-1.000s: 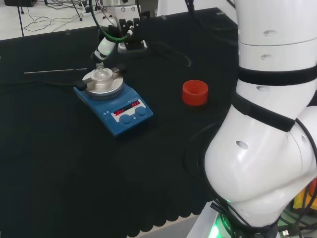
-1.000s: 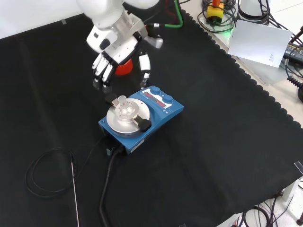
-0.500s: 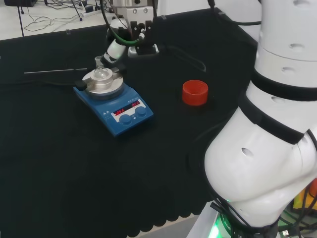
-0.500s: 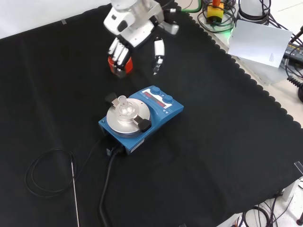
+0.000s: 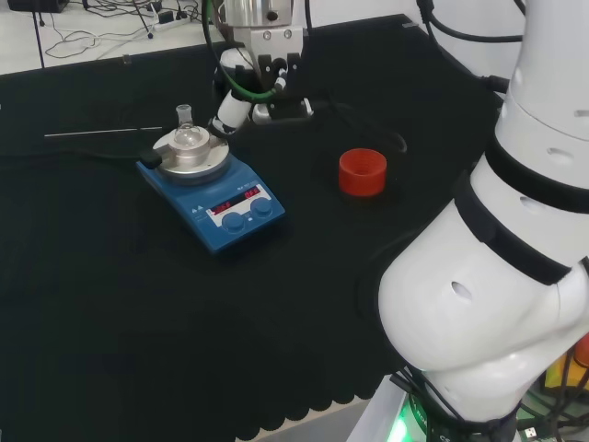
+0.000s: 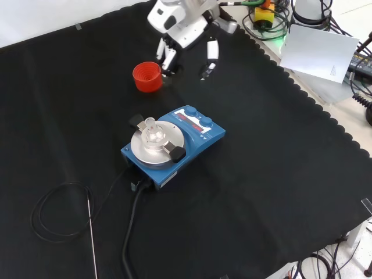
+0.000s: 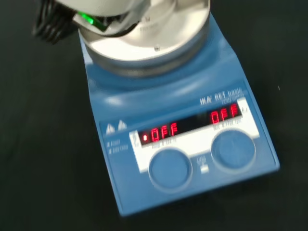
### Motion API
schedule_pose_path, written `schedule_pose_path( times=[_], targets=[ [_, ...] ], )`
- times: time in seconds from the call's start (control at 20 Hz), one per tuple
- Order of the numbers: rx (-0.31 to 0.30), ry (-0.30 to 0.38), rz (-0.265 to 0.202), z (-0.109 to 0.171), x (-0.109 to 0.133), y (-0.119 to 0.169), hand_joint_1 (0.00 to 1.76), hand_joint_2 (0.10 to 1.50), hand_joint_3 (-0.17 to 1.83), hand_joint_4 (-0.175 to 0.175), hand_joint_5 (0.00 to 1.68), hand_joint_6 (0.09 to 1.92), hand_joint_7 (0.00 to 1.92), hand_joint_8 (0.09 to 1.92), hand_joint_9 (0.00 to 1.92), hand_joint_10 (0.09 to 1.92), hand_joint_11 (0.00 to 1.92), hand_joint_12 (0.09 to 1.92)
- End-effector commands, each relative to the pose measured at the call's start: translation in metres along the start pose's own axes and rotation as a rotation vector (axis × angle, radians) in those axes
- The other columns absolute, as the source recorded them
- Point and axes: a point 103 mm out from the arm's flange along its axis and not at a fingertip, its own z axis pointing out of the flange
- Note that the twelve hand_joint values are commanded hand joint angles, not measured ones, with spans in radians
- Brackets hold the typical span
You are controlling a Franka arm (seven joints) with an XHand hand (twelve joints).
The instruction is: Turn on the heater.
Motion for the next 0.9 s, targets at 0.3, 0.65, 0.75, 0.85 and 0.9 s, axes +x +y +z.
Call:
schedule_pose_path(
  times=[0.3, 0.65, 0.75, 0.85, 0.9],
  targets=[
    [0.115, -0.042, -0.007, 0.056, 0.030, -0.056, 1.08, 0.64, 0.65, -0.123, 0.48, 0.56, 1.23, 1.24, 1.43, 1.14, 1.40, 0.87],
    [0.158, -0.058, -0.005, 0.069, 0.027, -0.064, 1.21, 0.72, 0.69, -0.097, 0.45, 0.69, 1.34, 1.33, 1.48, 1.30, 1.38, 0.93],
    [0.164, -0.057, -0.002, 0.071, 0.024, -0.063, 1.26, 0.74, 0.71, -0.083, 0.40, 0.74, 1.36, 1.35, 1.50, 1.32, 1.34, 0.99],
    [0.188, -0.045, 0.005, 0.074, 0.022, -0.062, 1.30, 0.76, 0.73, -0.069, 0.35, 0.76, 1.38, 1.37, 1.51, 1.34, 1.29, 1.05],
    [0.200, -0.043, 0.007, 0.076, 0.021, -0.061, 1.32, 0.76, 0.74, -0.063, 0.33, 0.76, 1.38, 1.38, 1.52, 1.34, 1.27, 1.08]
  ],
)
